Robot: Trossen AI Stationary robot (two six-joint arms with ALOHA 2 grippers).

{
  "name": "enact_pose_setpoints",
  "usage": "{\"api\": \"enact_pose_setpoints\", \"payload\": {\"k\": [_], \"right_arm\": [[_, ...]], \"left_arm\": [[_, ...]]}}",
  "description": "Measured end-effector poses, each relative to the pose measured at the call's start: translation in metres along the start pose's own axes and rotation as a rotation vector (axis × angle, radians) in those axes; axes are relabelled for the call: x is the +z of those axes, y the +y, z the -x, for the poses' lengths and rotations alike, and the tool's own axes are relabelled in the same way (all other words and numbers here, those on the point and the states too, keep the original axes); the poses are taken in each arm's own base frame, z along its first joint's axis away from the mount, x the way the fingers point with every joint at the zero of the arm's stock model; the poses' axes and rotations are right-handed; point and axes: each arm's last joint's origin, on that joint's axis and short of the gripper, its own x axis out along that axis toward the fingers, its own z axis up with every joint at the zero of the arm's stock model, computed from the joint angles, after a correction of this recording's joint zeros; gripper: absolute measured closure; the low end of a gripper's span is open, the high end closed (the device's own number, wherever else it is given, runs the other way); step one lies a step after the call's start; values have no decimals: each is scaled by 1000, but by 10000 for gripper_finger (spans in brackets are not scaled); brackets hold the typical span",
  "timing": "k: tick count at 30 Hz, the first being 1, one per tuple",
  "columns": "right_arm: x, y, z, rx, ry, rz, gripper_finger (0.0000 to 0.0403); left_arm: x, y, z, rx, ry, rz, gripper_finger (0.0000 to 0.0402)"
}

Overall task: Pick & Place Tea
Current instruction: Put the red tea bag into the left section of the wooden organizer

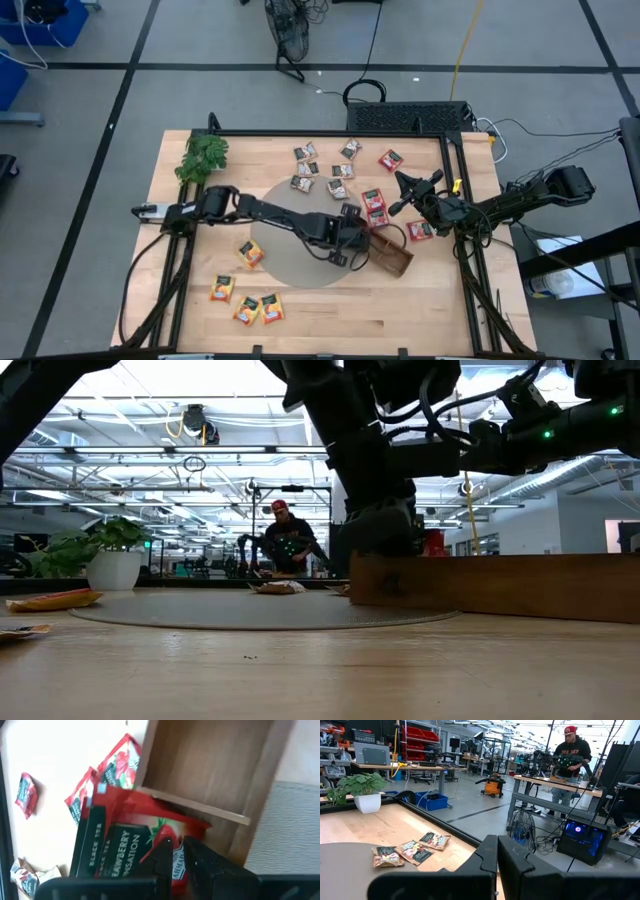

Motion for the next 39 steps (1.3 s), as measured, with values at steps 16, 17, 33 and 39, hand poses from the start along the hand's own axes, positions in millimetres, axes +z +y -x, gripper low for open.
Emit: {"api": "enact_pose_setpoints", "payload": {"k": [16,17,33,39], "right_arm": [[0,0,0,0,0,0,403],[0,0,0,0,0,0,403],[-6,1,0,4,32,-15,403],[-6,1,0,4,32,83,403]], "left_arm": [[6,-18,9,-20,-17,27,384],[7,-19,12,-21,-22,26,387],[25,9,96,-1,-202,101,359],[20,47,146,-97,-336,177,349]]}}
